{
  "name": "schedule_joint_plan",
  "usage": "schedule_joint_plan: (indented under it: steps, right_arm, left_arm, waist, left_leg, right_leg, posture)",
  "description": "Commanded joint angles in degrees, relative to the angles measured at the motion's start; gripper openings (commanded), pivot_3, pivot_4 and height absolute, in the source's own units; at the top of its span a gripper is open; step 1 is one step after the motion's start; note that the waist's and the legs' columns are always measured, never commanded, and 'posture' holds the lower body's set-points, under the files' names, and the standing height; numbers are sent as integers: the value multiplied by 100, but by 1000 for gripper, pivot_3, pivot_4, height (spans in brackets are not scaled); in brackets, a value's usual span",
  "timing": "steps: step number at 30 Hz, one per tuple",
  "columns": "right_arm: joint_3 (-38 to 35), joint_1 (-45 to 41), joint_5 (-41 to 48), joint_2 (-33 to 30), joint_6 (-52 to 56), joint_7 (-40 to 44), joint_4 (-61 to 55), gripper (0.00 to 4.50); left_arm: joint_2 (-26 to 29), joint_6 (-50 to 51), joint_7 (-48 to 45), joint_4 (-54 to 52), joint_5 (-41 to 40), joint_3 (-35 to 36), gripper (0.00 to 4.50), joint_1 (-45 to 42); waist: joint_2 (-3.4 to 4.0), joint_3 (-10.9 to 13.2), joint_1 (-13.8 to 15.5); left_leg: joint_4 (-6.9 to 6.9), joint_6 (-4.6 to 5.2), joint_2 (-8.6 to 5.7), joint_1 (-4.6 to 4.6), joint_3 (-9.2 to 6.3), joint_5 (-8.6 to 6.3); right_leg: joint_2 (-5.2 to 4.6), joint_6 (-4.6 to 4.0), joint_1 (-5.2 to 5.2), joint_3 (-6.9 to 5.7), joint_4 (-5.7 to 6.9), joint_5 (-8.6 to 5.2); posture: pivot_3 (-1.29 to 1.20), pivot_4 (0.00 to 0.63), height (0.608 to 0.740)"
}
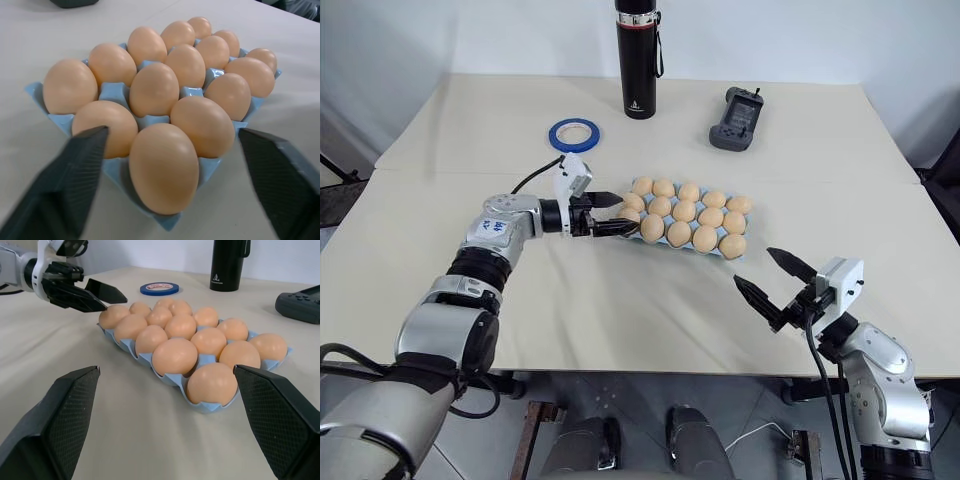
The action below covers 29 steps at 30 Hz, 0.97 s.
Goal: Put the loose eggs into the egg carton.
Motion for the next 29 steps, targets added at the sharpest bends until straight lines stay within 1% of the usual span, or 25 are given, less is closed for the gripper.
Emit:
schedule_joint_plan:
  steps: [1,3,6,7,9,12,14,18,21,26,29]
  right_arm:
    - [-154,-92,67,-55,-142,54,-62,4500]
    - [-155,-163,72,-83,-138,99,-2,4500]
    - [-148,-315,57,-176,-134,261,150,4500]
    - [-146,-372,51,-207,-132,314,206,4500]
    - [-126,-519,56,-281,-118,429,329,4500]
    - [-60,-745,41,-380,-94,603,539,4500]
    - [13,-917,3,-443,-60,749,701,4500]
    - [155,-1219,-65,-529,-37,1027,976,4500]
    - [262,-1414,-145,-594,-48,1230,1195,4500]
    - [409,-1637,-279,-644,-66,1493,1464,4500]
    - [447,-1737,-310,-634,-63,1552,1549,4500]
  left_arm:
    - [236,-45,32,-687,-212,259,4459,50]
    - [304,40,20,-1130,-472,488,4459,205]
    - [550,800,-177,-2037,-911,732,4459,578]
    - [618,711,-100,-2275,-905,764,4459,750]
    - [815,633,-279,-2803,-1072,860,4459,1207]
    - [1052,755,-360,-3361,-1223,922,4459,1751]
    - [1224,584,-454,-3650,-1217,932,4459,2155]
    - [1531,526,-634,-3927,-1243,941,4459,2710]
    - [1695,473,-658,-3997,-1262,960,4459,2945]
    - [1805,397,-590,-4000,-1325,1083,4459,3074]
    - [1779,269,-643,-3997,-1445,1186,4459,3074]
  waist:
    - [1,0,-8]
    - [1,0,-9]
    - [2,0,-22]
    - [2,0,-16]
    - [4,0,-32]
    - [3,0,-21]
    - [3,0,-8]
    - [3,0,-3]
    - [3,0,-4]
    - [4,0,1]
    - [4,1,1]
  left_leg:
    - [0,0,0,0,0,0]
    - [-1,0,1,-1,1,0]
    - [-1,0,1,-1,1,0]
    - [-1,-1,1,0,1,0]
    - [-1,-1,2,1,0,1]
    - [-1,-3,2,4,-2,2]
    - [0,-1,2,3,-2,4]
    - [1,3,1,4,-3,6]
    - [0,4,1,3,-6,5]
    - [-1,6,0,0,-9,4]
    - [-3,7,0,0,-10,3]
  right_leg:
    - [0,0,-1,0,1,0]
    - [0,0,-4,1,3,0]
    - [-1,0,-4,0,5,0]
    - [-2,0,-4,1,6,0]
    - [-2,0,-4,0,7,0]
    - [-2,-2,-3,-1,10,-1]
    - [-3,-2,-3,0,11,-1]
    - [-6,-4,-1,-1,9,0]
    - [-7,-5,0,-3,7,0]
    - [-10,-6,-1,-6,3,0]
    - [-11,-6,0,-7,1,-1]
  posture:
    - [0,150,740]
    - [0,150,740]
    - [0,150,740]
    - [0,150,740]
    - [0,150,740]
    - [0,150,740]
    - [0,150,740]
    - [0,150,740]
    - [0,150,740]
    - [0,150,740]
    - [0,150,740]
